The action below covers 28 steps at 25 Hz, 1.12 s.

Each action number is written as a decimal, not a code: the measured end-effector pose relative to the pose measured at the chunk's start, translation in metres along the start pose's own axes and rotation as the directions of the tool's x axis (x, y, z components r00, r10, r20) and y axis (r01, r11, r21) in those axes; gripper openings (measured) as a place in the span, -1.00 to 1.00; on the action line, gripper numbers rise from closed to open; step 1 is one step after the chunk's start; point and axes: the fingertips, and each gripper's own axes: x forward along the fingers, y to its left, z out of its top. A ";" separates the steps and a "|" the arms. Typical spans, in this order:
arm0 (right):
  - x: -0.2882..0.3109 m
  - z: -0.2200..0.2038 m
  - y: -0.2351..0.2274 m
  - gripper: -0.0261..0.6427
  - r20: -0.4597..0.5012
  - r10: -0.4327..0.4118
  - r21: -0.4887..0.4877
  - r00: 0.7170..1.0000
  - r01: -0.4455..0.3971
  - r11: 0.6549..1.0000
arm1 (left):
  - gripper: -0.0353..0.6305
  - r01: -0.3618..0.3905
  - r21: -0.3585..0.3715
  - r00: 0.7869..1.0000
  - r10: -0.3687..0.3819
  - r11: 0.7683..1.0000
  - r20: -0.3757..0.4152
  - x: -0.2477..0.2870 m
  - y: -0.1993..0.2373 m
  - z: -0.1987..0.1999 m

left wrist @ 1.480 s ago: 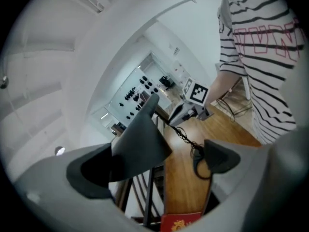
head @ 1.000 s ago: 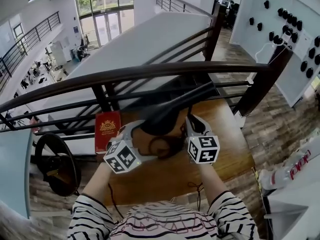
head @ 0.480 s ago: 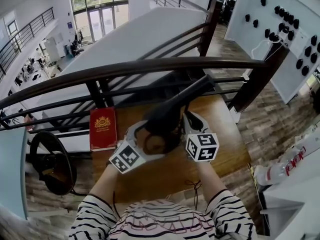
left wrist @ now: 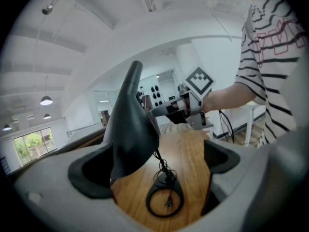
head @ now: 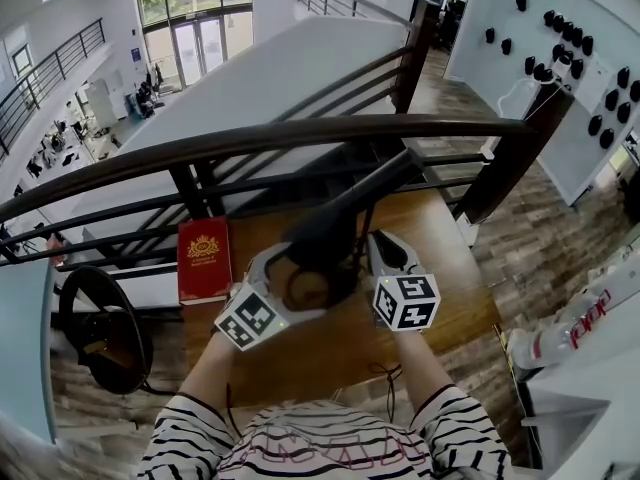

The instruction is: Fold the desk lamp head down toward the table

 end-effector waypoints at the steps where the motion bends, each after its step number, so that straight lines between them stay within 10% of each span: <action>1: -0.004 -0.001 0.001 -0.83 0.003 0.001 0.004 1.000 -0.001 1.000 | 0.87 -0.008 0.000 1.000 0.008 1.000 0.011 -0.002 -0.001 0.003; 10: -0.045 -0.018 0.013 -0.83 0.004 0.041 0.050 0.999 -0.041 0.998 | 0.80 -0.080 -0.038 0.993 0.083 0.996 0.088 -0.016 -0.023 0.024; 28: -0.112 -0.066 0.041 -0.90 -0.036 0.146 0.129 0.989 -0.141 0.982 | -0.31 -0.246 -0.291 0.956 0.281 0.924 0.085 -0.042 -0.076 0.001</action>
